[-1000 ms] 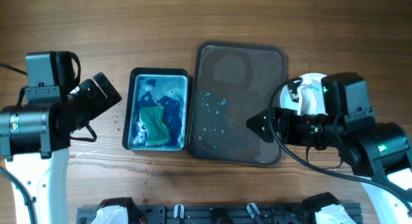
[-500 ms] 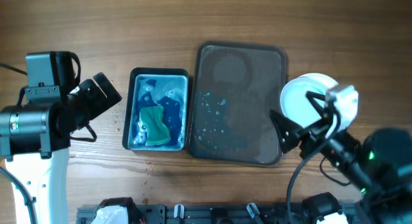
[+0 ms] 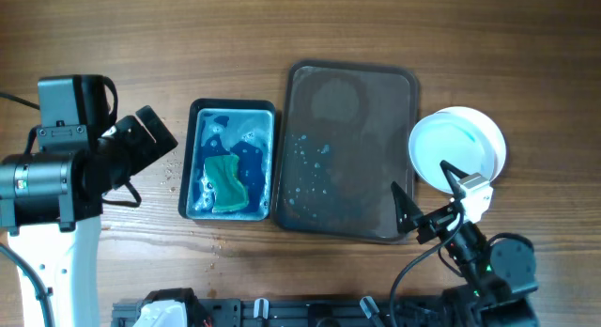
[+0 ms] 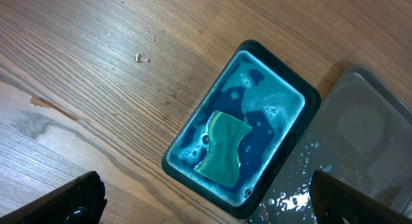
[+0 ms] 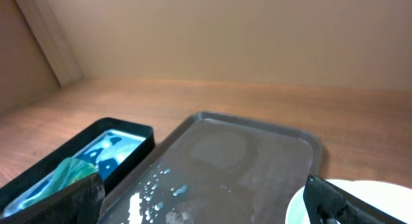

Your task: Clean dirty plates on tray and stack at the side

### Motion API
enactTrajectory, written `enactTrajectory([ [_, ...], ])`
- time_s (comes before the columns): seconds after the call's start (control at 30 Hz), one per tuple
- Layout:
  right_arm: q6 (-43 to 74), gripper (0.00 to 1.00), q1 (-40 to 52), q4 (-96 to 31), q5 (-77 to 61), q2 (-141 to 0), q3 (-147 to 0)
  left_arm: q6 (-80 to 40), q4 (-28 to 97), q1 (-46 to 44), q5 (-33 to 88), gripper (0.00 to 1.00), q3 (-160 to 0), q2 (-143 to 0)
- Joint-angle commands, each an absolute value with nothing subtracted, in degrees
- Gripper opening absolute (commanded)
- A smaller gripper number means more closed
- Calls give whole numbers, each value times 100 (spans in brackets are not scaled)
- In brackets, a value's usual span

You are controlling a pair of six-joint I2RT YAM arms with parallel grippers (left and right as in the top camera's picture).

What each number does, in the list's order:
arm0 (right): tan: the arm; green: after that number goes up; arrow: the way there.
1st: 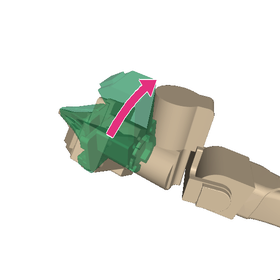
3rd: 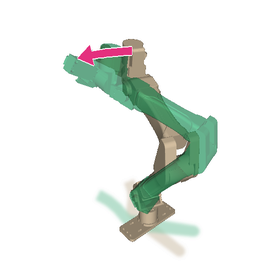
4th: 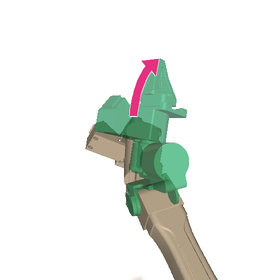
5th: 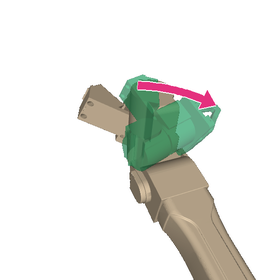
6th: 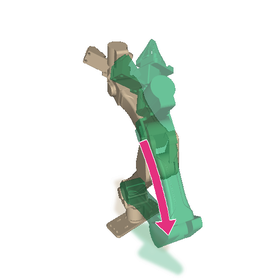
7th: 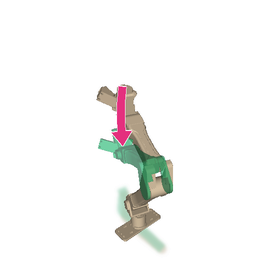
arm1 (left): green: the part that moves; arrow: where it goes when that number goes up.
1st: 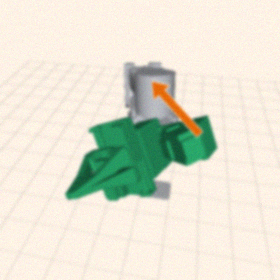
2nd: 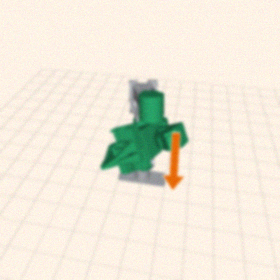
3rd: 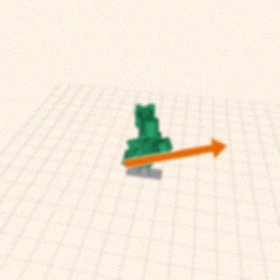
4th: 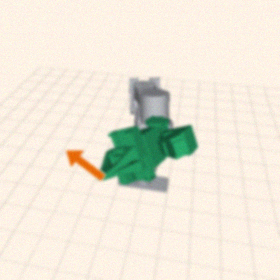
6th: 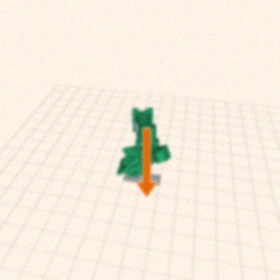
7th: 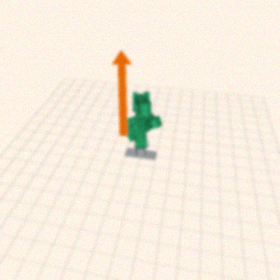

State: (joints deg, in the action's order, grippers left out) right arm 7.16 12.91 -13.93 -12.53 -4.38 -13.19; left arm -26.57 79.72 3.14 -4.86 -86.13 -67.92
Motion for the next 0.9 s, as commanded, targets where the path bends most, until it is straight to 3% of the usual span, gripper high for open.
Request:
enactTrajectory([
  [0.0, 622, 100, 1256, -572, -1162, -19, -711, -2569, 7959, 322, -504, 100, -8670, -6770],
  [0.13, 642, 100, 1247, 738, -1157, -16, 1, -2569, 7959, 322, -504, 100, -8670, -6770],
  [0.33, 604, 100, 1247, 84, -1070, -36, -32, -2569, 7959, 322, -504, 100, -8667, -6770],
  [0.87, 600, 100, 1247, 80, -1070, -95, -32, -2569, 7959, 322, -504, 100, -8667, -6770],
])
